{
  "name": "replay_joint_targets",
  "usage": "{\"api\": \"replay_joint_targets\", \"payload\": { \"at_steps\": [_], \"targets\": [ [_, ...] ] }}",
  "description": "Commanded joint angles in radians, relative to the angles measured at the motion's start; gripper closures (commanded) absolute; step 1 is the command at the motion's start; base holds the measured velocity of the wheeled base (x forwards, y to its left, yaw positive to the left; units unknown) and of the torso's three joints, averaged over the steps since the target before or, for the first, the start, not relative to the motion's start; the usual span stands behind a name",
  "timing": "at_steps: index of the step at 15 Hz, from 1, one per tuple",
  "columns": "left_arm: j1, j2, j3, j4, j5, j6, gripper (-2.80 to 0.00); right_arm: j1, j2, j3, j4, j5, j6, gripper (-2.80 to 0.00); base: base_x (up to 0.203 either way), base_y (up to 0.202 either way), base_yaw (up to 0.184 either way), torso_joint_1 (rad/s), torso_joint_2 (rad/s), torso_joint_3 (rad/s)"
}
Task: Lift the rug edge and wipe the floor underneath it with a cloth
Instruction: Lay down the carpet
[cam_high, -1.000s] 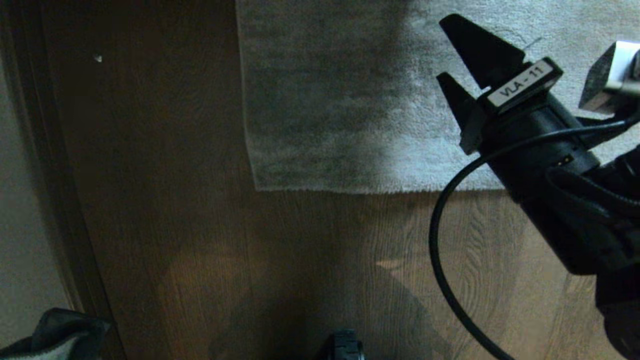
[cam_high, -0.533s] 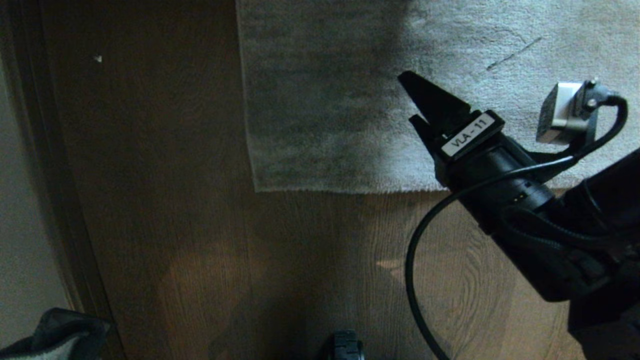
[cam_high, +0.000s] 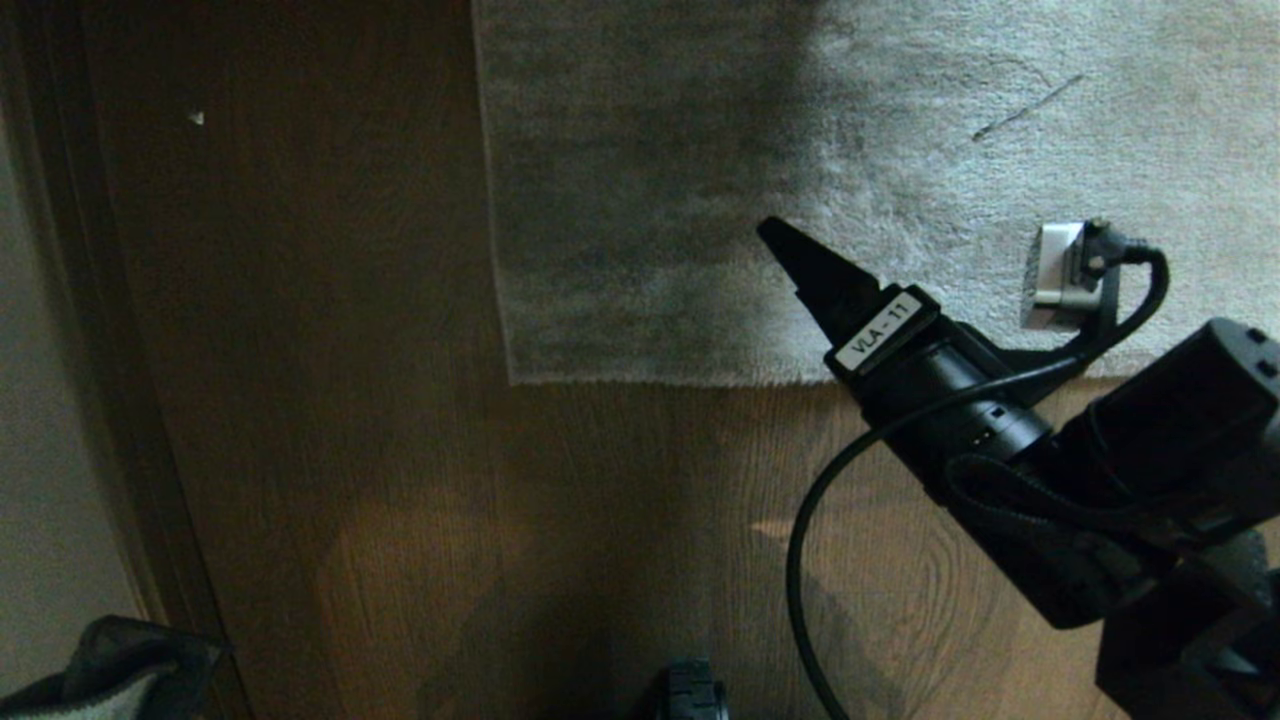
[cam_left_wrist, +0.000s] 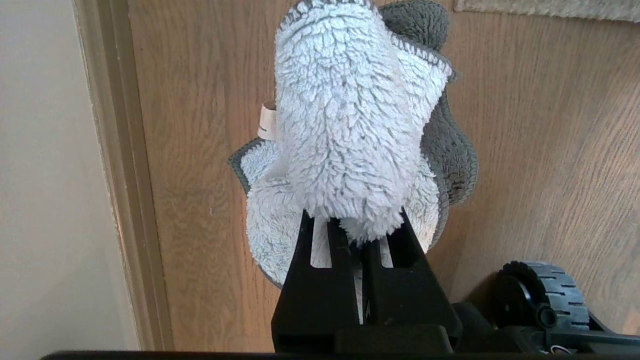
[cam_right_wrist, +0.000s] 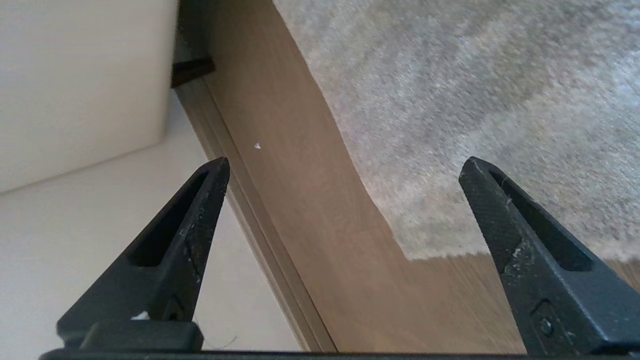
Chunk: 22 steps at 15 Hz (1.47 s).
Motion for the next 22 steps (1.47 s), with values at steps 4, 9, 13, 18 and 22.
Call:
{"api": "replay_joint_targets", "payload": {
  "at_steps": [4, 9, 13, 18, 22],
  "targets": [
    [0.0, 0.0, 0.0, 0.0, 0.001, -0.001, 0.0, 0.001, 0.007, 0.004, -0.048, -0.015, 0.002, -2.8, 0.0, 0.0, 0.0, 0.0, 0.0, 0.0],
    [0.0, 0.0, 0.0, 0.0, 0.001, -0.001, 0.0, 0.001, 0.008, 0.026, -0.048, -0.022, 0.002, 0.0, 0.0, 0.0, 0.0, 0.0, 0.0, 0.0],
    [0.0, 0.0, 0.0, 0.0, 0.001, -0.001, 0.0, 0.001, 0.004, 0.04, -0.048, -0.026, 0.0, 0.0, 0.0, 0.0, 0.0, 0.0, 0.0, 0.0],
    [0.0, 0.0, 0.0, 0.0, 0.001, -0.001, 0.0, 0.002, -0.018, 0.092, -0.048, -0.026, -0.006, 0.0, 0.0, 0.0, 0.0, 0.0, 0.0, 0.0],
    [0.0, 0.0, 0.0, 0.0, 0.001, -0.001, 0.0, 0.002, -0.007, 0.095, -0.048, -0.017, -0.047, 0.0, 0.0, 0.0, 0.0, 0.0, 0.0, 0.0]
  ]
}}
